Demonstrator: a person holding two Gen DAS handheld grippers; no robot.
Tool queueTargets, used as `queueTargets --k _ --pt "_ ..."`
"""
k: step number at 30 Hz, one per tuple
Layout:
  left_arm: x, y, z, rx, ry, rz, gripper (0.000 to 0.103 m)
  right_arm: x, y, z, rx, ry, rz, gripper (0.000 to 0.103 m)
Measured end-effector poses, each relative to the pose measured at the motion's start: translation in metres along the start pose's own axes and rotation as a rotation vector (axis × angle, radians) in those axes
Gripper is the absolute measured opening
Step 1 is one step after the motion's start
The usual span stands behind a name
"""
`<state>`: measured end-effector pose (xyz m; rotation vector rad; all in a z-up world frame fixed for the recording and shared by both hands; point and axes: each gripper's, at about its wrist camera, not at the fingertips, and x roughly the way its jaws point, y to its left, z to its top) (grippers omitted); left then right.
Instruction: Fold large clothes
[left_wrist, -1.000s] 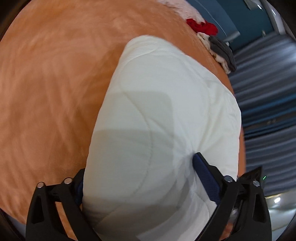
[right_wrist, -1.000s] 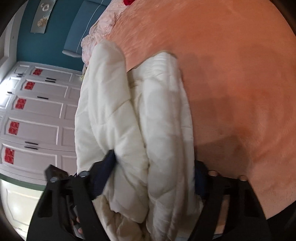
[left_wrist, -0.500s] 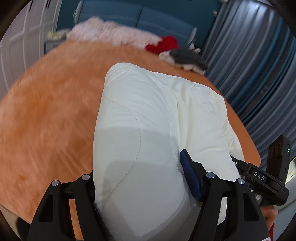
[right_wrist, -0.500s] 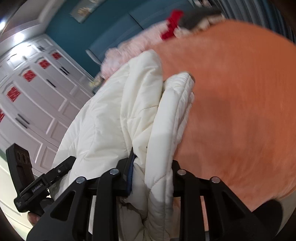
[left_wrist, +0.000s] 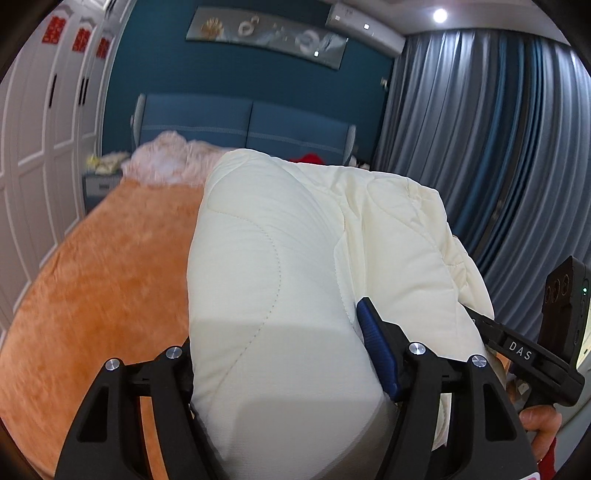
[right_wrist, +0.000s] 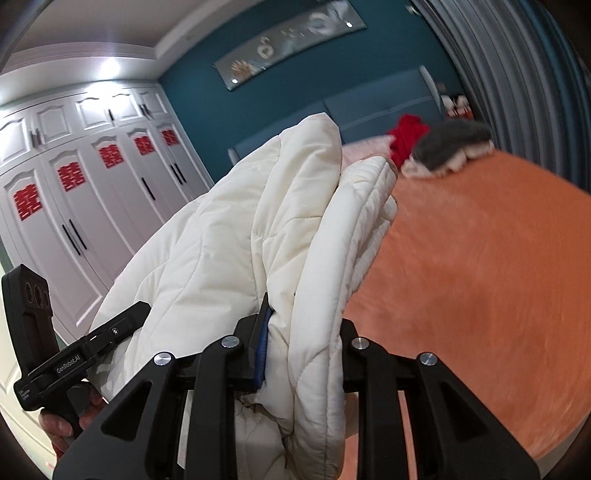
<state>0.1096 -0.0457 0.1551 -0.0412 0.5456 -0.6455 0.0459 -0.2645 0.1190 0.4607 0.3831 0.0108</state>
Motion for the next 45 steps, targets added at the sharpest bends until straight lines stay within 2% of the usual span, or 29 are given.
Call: queueTargets --k 6,13,24,31,36,41,43,45 --pt "-0.013 0.012 0.026 0.025 -0.067 0.011 0.065 0.009 0.021 0.023 -0.050 -0.040 0.020 0.022" --pt "0.000 0.048 0.037 0.005 -0.110 -0.001 0.065 0.045 0.037 0.035 -0.085 -0.035 0.025 0.022" --pt "0.065 0.122 0.020 -0.037 -0.149 -0.033 0.065 0.140 0.034 0.028 -0.120 0.014 0.027 0.022" --pt "0.119 0.162 -0.010 -0.074 -0.088 -0.031 0.065 0.206 0.012 -0.004 -0.103 0.101 -0.004 0.023" --pt "0.169 0.190 -0.051 -0.123 0.029 -0.015 0.066 0.253 -0.018 -0.047 -0.054 0.218 -0.055 0.023" --pt "0.197 0.212 -0.105 -0.186 0.142 0.013 0.066 0.283 -0.042 -0.099 0.000 0.349 -0.082 0.024" --pt "0.206 0.223 -0.125 -0.221 0.187 0.026 0.068 0.291 -0.050 -0.118 0.020 0.390 -0.093 0.029" --pt "0.205 0.230 -0.142 -0.256 0.192 0.030 0.074 0.291 -0.059 -0.133 0.062 0.390 -0.087 0.040"
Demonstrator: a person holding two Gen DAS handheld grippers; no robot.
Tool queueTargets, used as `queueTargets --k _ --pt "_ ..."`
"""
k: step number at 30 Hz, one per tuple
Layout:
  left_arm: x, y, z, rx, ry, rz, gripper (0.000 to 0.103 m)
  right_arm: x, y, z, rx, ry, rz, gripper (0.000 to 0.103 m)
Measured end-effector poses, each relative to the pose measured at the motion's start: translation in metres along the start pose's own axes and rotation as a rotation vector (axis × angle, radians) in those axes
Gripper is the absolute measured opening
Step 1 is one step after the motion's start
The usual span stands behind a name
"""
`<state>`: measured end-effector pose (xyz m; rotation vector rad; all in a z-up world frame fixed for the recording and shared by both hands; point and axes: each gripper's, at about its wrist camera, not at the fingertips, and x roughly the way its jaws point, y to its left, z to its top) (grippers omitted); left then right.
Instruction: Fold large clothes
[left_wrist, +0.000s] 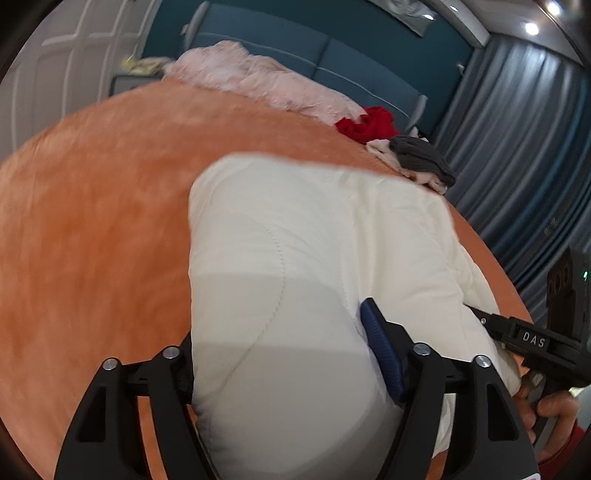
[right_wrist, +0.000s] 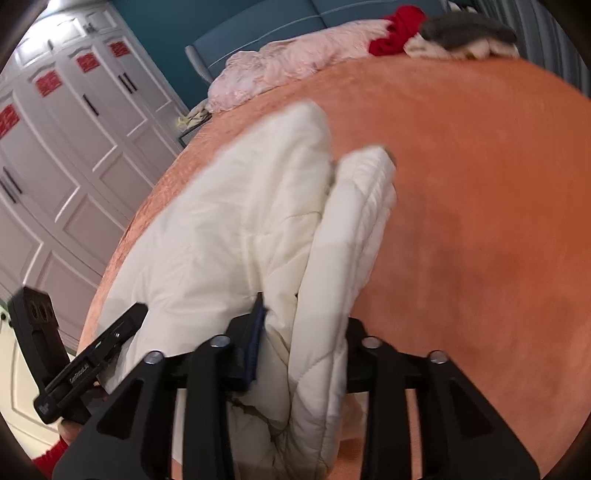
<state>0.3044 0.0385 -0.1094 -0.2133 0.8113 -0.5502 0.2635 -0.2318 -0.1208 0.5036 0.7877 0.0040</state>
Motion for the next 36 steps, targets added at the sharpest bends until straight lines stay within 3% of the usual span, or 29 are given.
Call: queueTargets --k 5,11,15,20,28,36 --pt "-0.019 0.003 -0.005 -0.047 0.037 0.045 0.077 -0.016 -0.011 -0.005 0.062 0.015 0.006 0.050" --pt "-0.056 -0.023 0.027 0.038 0.012 0.243 0.076 -0.082 0.001 0.002 -0.039 -0.083 -0.155 0.058" --pt "-0.058 -0.048 0.053 0.069 0.002 0.308 0.076 -0.094 0.041 0.021 -0.158 -0.121 -0.179 0.039" --pt "-0.026 -0.064 0.076 0.071 0.043 0.338 0.076 -0.063 0.074 0.045 -0.232 -0.111 -0.163 0.035" --pt "0.049 -0.055 0.080 0.102 0.134 0.390 0.071 0.020 0.058 0.060 -0.208 -0.015 -0.218 0.035" --pt "0.091 -0.043 0.071 0.103 0.118 0.414 0.071 0.074 0.034 0.053 -0.194 0.022 -0.225 0.037"
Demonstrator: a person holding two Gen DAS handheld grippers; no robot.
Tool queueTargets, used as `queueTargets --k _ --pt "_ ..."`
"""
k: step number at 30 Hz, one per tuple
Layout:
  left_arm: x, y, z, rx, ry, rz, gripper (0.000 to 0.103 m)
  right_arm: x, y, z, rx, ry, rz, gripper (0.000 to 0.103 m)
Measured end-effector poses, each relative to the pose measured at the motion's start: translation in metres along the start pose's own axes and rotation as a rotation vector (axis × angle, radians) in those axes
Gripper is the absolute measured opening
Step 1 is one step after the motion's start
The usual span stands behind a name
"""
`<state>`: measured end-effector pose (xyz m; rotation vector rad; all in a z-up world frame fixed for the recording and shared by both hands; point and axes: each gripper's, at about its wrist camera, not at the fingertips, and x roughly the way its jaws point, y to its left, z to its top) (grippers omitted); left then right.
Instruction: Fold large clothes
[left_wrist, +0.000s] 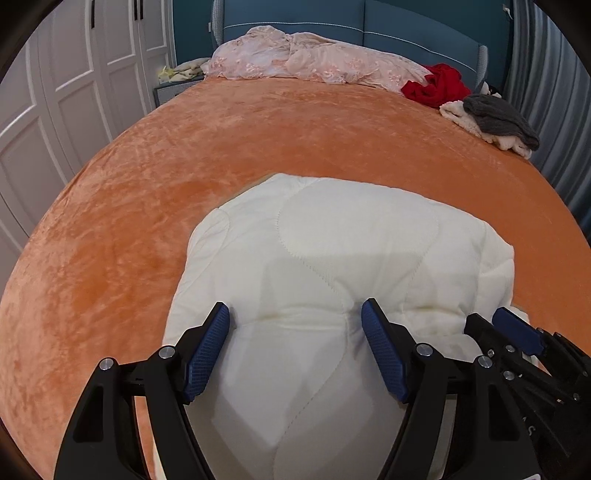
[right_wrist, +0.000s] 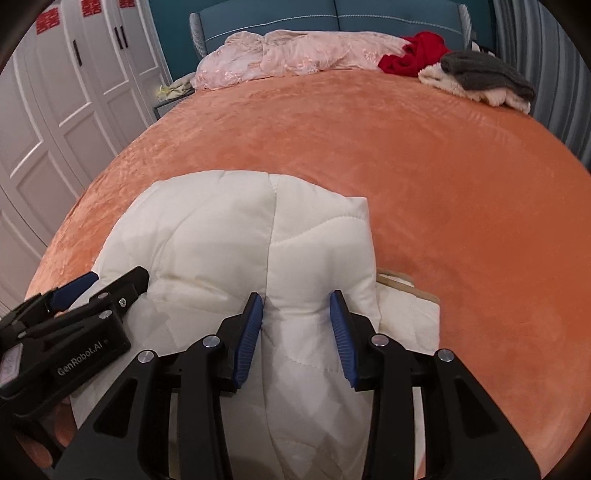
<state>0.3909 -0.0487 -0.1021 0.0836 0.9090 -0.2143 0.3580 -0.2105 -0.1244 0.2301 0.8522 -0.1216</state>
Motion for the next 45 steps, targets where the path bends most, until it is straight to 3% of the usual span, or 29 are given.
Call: queueTargets --k 11,25,30,34,37,39,45 --pt "0.026 -0.009 -0.008 0.018 -0.054 0.058 0.073 0.021 -0.003 -0.008 -0.005 -0.046 -0.006 0.037" --pt "0.030 -0.013 -0.013 0.025 -0.096 0.087 0.074 0.022 0.002 -0.015 -0.018 -0.095 -0.028 0.038" --pt "-0.003 0.000 -0.013 0.013 -0.063 0.045 0.074 -0.024 -0.003 -0.008 0.012 -0.036 0.026 0.038" --pt "-0.054 0.008 -0.040 0.034 -0.058 0.021 0.074 -0.079 -0.001 -0.036 -0.036 -0.026 0.038 0.038" --pt "-0.070 0.010 -0.068 0.022 -0.012 0.022 0.074 -0.080 0.000 -0.070 -0.057 0.072 0.017 0.038" --pt "-0.074 0.010 -0.083 0.011 -0.006 0.033 0.075 -0.074 -0.006 -0.087 -0.030 0.092 0.020 0.038" --pt "-0.099 0.010 -0.105 -0.003 0.040 0.058 0.076 -0.101 -0.006 -0.100 -0.012 0.128 -0.019 0.039"
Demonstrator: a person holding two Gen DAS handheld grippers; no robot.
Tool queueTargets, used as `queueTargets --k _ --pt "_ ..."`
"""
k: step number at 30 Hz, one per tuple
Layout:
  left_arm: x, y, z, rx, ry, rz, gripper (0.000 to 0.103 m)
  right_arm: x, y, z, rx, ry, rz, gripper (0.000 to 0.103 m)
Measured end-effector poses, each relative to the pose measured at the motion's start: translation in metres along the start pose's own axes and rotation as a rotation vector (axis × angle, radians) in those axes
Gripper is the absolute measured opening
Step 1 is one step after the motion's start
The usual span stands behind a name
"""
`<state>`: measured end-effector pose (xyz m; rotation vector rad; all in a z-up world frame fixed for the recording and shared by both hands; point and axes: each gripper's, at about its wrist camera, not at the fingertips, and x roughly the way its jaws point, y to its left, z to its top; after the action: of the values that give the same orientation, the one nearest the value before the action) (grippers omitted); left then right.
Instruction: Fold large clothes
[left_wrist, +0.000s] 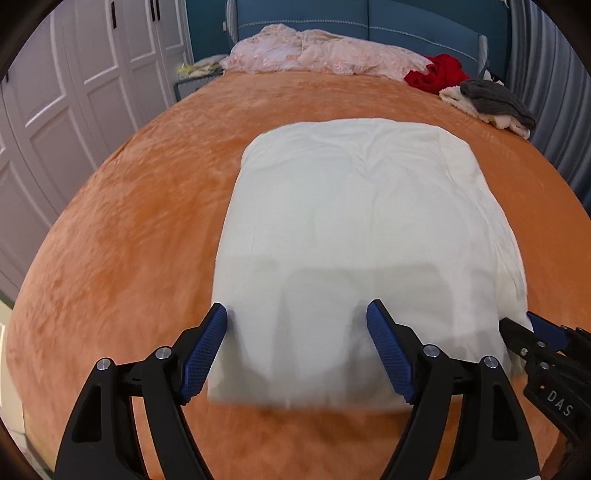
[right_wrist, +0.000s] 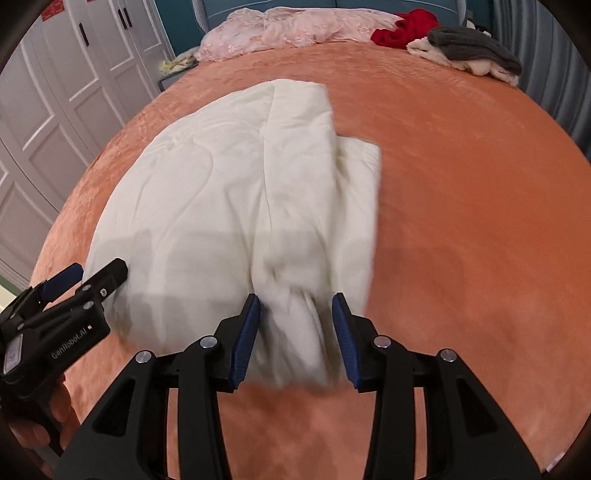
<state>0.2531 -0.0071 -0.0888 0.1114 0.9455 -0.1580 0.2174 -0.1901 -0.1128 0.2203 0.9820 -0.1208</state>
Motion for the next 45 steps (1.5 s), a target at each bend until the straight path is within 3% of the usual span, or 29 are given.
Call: queueTargets --k 1,4,9,18,29,45 --pt "-0.006 0.002 -0.005 -0.012 0.014 -0.005 0.076 -0.008 0.000 -0.007 0.002 0.013 -0.014 0.040" --pt "-0.022 0.005 -0.021 -0.035 0.038 -0.008 0.075 -0.029 -0.004 -0.029 0.025 0.026 -0.032 0.057" --pt "-0.059 -0.004 -0.055 -0.022 0.039 -0.008 0.075 -0.069 0.001 -0.064 0.009 -0.029 -0.083 0.074" --pt "-0.115 -0.020 -0.098 0.002 0.010 0.007 0.075 -0.124 0.017 -0.106 -0.053 -0.149 -0.178 0.091" --pt "-0.145 -0.019 -0.132 -0.012 -0.009 0.069 0.074 -0.149 0.025 -0.144 -0.058 -0.177 -0.180 0.091" --pt "-0.159 -0.024 -0.145 0.022 -0.036 0.111 0.074 -0.156 0.026 -0.160 -0.049 -0.176 -0.165 0.091"
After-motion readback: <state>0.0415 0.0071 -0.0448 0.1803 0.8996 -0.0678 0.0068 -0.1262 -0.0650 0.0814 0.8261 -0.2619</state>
